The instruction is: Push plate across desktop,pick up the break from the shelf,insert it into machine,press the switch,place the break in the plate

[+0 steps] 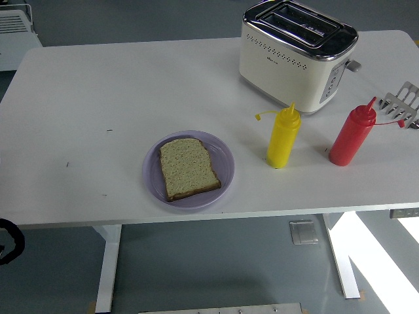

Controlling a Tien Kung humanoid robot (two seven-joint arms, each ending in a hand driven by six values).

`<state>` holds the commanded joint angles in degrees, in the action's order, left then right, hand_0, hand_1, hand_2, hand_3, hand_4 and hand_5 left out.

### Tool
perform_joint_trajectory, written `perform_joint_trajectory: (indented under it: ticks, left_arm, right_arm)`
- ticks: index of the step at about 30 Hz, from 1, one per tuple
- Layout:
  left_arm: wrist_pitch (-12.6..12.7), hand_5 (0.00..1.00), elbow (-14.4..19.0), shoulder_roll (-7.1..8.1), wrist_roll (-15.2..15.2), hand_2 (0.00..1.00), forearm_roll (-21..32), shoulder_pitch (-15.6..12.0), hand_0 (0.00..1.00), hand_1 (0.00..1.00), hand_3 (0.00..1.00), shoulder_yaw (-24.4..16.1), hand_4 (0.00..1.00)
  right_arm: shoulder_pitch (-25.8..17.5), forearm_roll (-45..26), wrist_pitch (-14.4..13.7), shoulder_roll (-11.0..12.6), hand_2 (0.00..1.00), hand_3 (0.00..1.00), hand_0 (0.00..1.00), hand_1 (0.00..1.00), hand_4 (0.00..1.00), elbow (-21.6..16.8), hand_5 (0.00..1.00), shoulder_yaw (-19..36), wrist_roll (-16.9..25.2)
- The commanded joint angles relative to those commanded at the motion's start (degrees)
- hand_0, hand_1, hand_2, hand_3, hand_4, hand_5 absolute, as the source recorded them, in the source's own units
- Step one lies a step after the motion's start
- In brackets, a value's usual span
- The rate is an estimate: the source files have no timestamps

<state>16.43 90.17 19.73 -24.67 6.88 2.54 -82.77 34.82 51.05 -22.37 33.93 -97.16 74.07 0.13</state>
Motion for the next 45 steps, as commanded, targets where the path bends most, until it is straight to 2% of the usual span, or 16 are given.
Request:
perform_joint_trajectory:
  ticks: [10,12,17,18,23,24,29,30,35,36,41,42,45]
  left_arm:
    - [0.11,0.998,0.7,-0.3,0.03,0.646,0.04,-0.37,0.78,0.695,0.629,0.0,0.654]
    - [0.12,0.998,0.78,-0.37,0.03,0.644,0.09,-0.51,0.779,0.694,0.629,-0.19,0.656]
    - [0.09,0.998,1.0,-0.57,0.12,0.644,0.19,-0.76,0.779,0.694,0.629,-0.5,0.656]
    - [0.08,0.998,1.06,-0.62,0.13,0.642,0.2,-0.8,0.779,0.693,0.629,-0.52,0.657]
    - [0.07,0.998,1.2,-0.75,0.16,0.642,0.22,-0.86,0.779,0.693,0.629,-0.6,0.657]
    - [0.07,0.998,1.21,-0.77,0.16,0.64,0.21,-0.87,0.779,0.693,0.629,-0.65,0.655]
    - [0.08,0.998,1.17,-0.83,0.14,0.64,0.21,-0.93,0.779,0.693,0.629,-0.83,0.655]
    - [0.08,0.998,1.14,-0.85,0.14,0.64,0.22,-0.92,0.779,0.693,0.629,-0.83,0.654]
    - [0.06,0.998,0.98,-0.93,0.12,0.64,0.28,-0.95,0.779,0.693,0.629,-0.88,0.654]
    - [0.07,0.998,0.96,-0.93,0.11,0.64,0.29,-0.95,0.779,0.693,0.63,-0.89,0.655]
    - [0.1,0.998,0.87,-0.98,0.06,0.64,0.32,-0.96,0.779,0.693,0.63,-0.95,0.655]
    - [0.1,0.998,0.85,-0.98,0.05,0.639,0.32,-0.95,0.779,0.693,0.63,-0.95,0.655]
    - [0.14,0.998,0.81,-0.97,-0.01,0.639,0.34,-0.95,0.779,0.693,0.63,-0.99,0.655]
  right_arm:
    - [-14.97,-4.97,-1.31,-1.26,0.612,0.786,0.669,0.62,0.72,-1.8,0.161,13.34,3.1]
    - [-17.62,-6.07,-1.42,-1.85,0.577,0.811,0.67,0.594,0.726,-1.95,0.161,14.76,3.55]
    - [-23.06,-7.92,-1.32,-3.67,0.577,0.811,0.67,0.594,0.726,-1.69,0.161,16.28,4.62]
    - [-23.71,-8.22,-1.32,-4.06,0.528,0.868,0.661,0.564,0.754,-1.5,0.175,16.49,4.79]
    - [-25.26,-8.94,-1.32,-5.19,0.528,0.868,0.661,0.564,0.754,-0.61,0.175,16.83,5.04]
    - [-25.44,-8.99,-1.32,-5.34,0.475,0.898,0.658,0.55,0.76,-0.47,0.173,16.85,5.06]
    - [-25.97,-9.04,-1.36,-5.82,0.475,0.898,0.658,0.55,0.76,-0.08,0.173,17.04,5.11]
    - [-26.0,-9.07,-1.37,-5.86,0.404,0.903,0.66,0.547,0.765,-0.03,0.173,17.06,5.13]
    - [-26.06,-9.23,-1.64,-6.02,0.404,0.903,0.66,0.547,0.765,0.07,0.173,17.27,5.29]
    - [-26.06,-9.37,-1.92,-6.03,0.368,0.761,0.659,0.549,0.765,0.05,0.176,17.28,5.49]
    - [-26.09,-10.22,-3.62,-6.08,0.368,0.761,0.659,0.549,0.765,0.06,0.176,17.76,6.43]
    - [-26.12,-10.39,-3.83,-6.07,0.425,0.472,0.665,0.598,0.764,0.08,0.175,17.91,6.5]
    - [-26.24,-10.59,-4.17,-6.01,0.425,0.472,0.665,0.598,0.764,0.11,0.175,18.35,6.56]
